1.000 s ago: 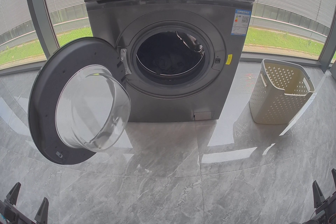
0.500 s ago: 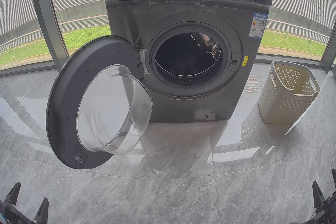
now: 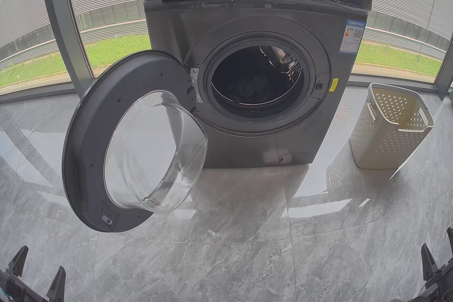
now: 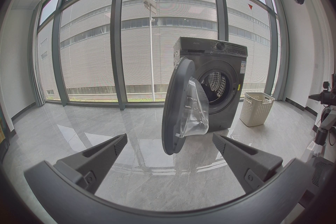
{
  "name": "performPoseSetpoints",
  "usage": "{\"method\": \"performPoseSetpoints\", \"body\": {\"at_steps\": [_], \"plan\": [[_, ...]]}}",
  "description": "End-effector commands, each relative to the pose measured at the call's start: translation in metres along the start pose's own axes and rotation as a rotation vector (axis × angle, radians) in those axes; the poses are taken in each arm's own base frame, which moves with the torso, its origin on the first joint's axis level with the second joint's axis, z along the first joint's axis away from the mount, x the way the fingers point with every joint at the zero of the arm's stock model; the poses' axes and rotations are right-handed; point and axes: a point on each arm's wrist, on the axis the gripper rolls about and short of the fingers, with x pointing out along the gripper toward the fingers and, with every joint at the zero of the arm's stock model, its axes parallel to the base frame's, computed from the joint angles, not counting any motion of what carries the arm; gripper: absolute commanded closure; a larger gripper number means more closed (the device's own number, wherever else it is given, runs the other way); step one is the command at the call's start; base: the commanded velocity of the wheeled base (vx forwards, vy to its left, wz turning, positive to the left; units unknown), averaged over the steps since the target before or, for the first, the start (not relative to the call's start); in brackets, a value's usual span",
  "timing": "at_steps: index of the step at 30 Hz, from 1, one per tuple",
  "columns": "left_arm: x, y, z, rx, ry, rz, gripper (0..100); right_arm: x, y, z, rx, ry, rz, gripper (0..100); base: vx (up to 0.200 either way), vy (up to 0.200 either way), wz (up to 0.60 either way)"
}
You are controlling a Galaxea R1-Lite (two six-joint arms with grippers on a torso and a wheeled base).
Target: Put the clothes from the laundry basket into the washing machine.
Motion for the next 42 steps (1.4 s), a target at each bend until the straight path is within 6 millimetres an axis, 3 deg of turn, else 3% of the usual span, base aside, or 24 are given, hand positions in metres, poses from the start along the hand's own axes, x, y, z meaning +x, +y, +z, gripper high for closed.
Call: {"method": "performPoseSetpoints", "body": {"at_steps": [1, 11, 42], "plan": [[0.0002, -0.0001, -0.0048, 0.001, 0.002, 0.001, 0, 0.0001, 0.0, -0.0047, 0.0, 0.001, -0.001, 0, 0.0, 0.0, 0.0], [0.0002, -0.0001, -0.0048, 0.001, 0.002, 0.001, 0, 0.0001, 0.0, -0.0049, -0.003, 0.002, -0.004, 0, 0.0, 0.0, 0.36], [0.0003, -0.0004, -0.0064, 0.02, 0.014, -0.007, 0, 0.0001, -0.0001, -0.0047, -0.004, 0.001, 0.0, 0, 0.019, 0.0, 0.0]]}}
